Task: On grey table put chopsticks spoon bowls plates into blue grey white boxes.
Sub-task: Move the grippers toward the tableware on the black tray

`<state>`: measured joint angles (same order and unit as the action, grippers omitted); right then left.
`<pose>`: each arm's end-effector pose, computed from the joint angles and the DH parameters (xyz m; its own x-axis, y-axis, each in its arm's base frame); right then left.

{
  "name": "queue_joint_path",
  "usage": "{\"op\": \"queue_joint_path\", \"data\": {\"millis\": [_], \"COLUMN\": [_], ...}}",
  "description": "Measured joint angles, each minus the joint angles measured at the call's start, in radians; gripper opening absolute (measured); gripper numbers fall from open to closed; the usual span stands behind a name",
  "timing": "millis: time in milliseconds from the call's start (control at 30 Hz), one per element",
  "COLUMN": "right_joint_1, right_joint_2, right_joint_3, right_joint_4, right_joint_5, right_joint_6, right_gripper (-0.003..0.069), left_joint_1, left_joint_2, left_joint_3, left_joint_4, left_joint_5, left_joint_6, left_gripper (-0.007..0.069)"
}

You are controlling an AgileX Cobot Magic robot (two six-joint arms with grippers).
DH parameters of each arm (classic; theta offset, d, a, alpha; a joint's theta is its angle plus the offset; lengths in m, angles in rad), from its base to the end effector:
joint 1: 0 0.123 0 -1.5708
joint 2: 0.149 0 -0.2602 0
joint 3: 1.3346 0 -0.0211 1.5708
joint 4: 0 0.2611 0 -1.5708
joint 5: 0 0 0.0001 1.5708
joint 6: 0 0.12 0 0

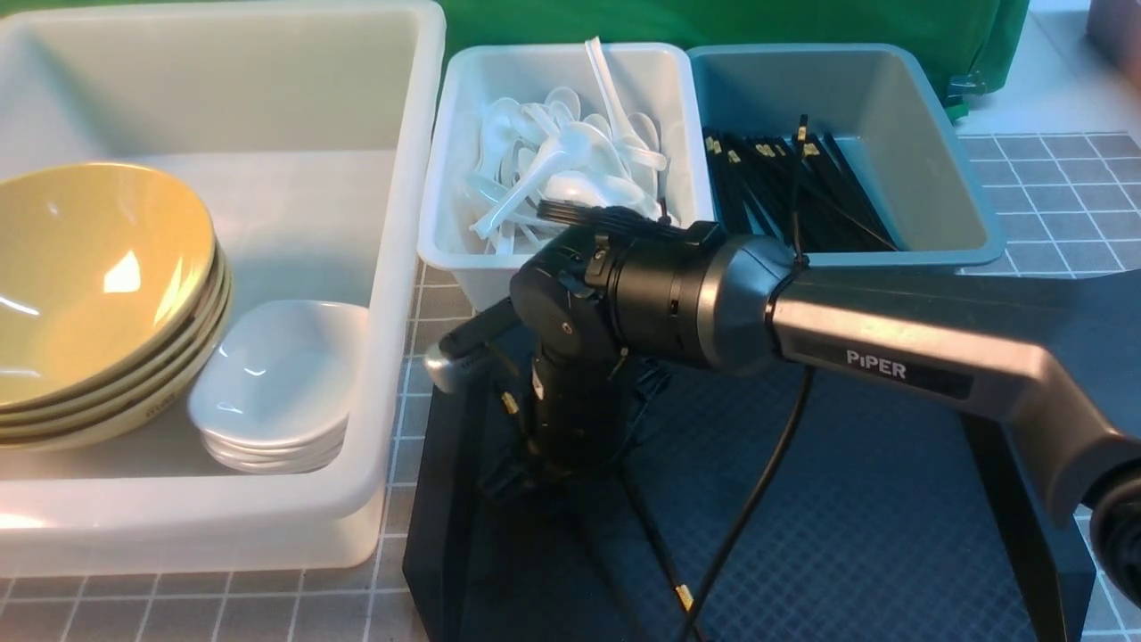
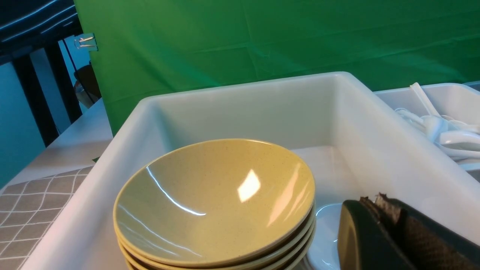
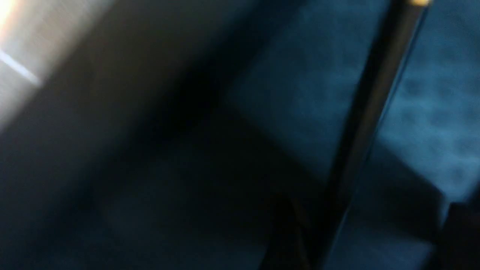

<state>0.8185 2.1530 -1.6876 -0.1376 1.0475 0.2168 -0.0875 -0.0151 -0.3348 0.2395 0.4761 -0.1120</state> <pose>0.3123 0.3128 0.1220 -0.7733 -0.6124 -0.1643 -0.6057 0.7901 -0.0943 0.0898 0.0052 0.2840 -0.0292 0.1039 -0.9942 -0.0185 0.9944 0.1045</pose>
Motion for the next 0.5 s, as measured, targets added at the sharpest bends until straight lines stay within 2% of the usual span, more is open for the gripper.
{"op": "queue_joint_path", "data": {"millis": [67, 200, 267, 500], "right_joint_1": [-0.004, -0.035, -0.081, -0.168], "right_joint_2": [-0.012, -0.032, -0.044, -0.047], "right_joint_3": [0.002, 0.004, 0.004, 0.073], "right_joint_4": [-0.049, -0.033, 0.029, 0.105], "right_joint_5": [0.057, 0.084, 0.083, 0.069], "right_joint_6": [-0.011, -0.036, -0.059, -0.07], "right_gripper": [0.0528, 0.0528, 0.0528, 0.0528], "left_joint_1": [0.0, 0.0, 0.0, 0.0], "left_joint_2": [0.0, 0.0, 0.0, 0.0], "left_joint_3": [0.0, 0.0, 0.0, 0.0], "left_joint_4": [0.0, 0.0, 0.0, 0.0], "left_joint_5": [0.0, 0.0, 0.0, 0.0], "left_joint_6": [0.0, 0.0, 0.0, 0.0], "left_gripper": [-0.0008, -0.0008, -0.0008, -0.0008]}}
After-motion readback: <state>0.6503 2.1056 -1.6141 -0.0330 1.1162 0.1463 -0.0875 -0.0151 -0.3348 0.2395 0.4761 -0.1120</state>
